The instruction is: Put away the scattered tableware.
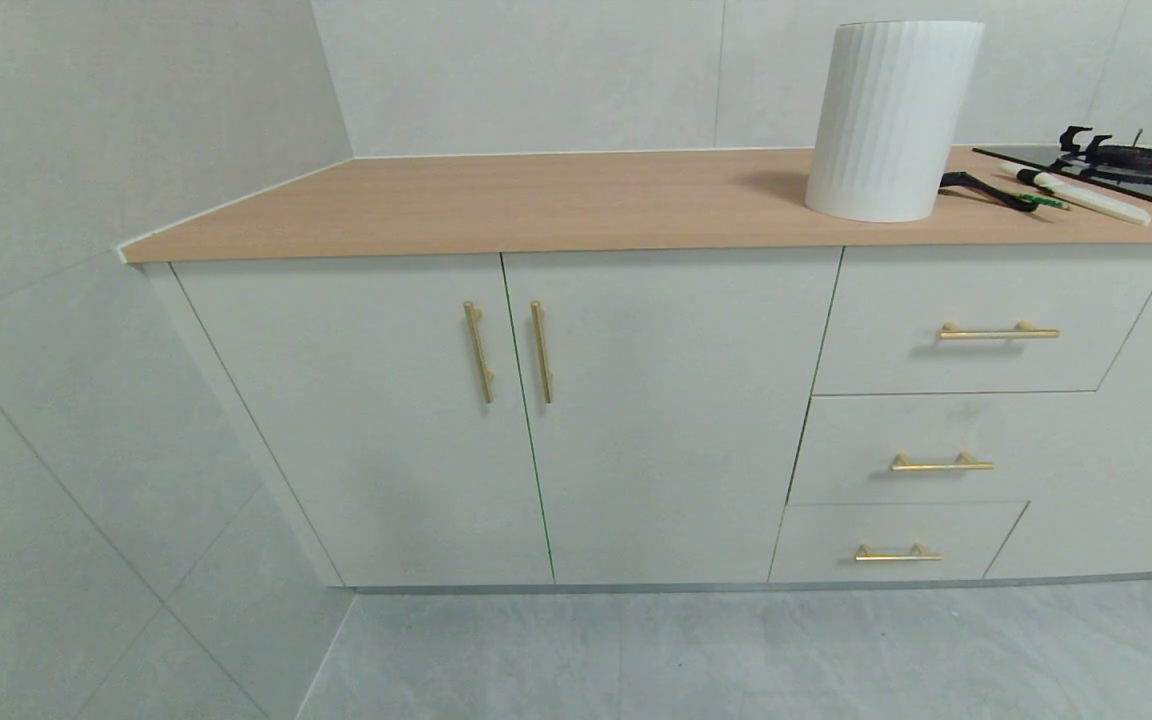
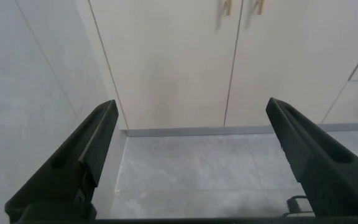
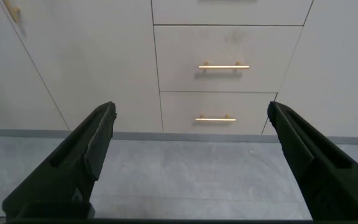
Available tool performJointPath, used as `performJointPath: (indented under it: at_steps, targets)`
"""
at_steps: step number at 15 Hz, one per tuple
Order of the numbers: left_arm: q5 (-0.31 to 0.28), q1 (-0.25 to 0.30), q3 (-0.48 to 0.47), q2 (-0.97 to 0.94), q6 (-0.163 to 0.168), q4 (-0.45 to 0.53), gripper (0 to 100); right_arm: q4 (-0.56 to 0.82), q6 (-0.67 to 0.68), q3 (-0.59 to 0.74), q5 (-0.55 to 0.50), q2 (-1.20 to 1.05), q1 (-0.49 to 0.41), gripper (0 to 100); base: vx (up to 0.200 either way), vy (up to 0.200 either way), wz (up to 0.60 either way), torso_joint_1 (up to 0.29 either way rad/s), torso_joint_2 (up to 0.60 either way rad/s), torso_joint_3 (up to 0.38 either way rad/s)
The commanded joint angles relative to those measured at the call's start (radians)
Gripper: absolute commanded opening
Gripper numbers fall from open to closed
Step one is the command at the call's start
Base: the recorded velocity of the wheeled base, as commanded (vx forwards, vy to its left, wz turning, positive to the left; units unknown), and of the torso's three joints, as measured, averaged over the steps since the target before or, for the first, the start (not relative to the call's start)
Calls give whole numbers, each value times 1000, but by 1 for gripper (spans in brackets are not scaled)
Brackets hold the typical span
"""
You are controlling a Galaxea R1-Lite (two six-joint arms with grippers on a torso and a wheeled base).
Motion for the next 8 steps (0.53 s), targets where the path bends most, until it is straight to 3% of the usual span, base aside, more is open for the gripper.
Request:
performJointPath:
  at_steps: [1,7,8]
  targets:
    - [1,2,1,0,14,1,100,1,-1,0,2,2,0,100,0,0,0,0,0,0]
    - [-4,2,1,0,17,3,100,1,2,0,0,4,0,100,0,0,0,0,0,0]
    - [-2,0,1,0,3,3,100,1,5,0,0,2,0,100,0,0,0,0,0,0]
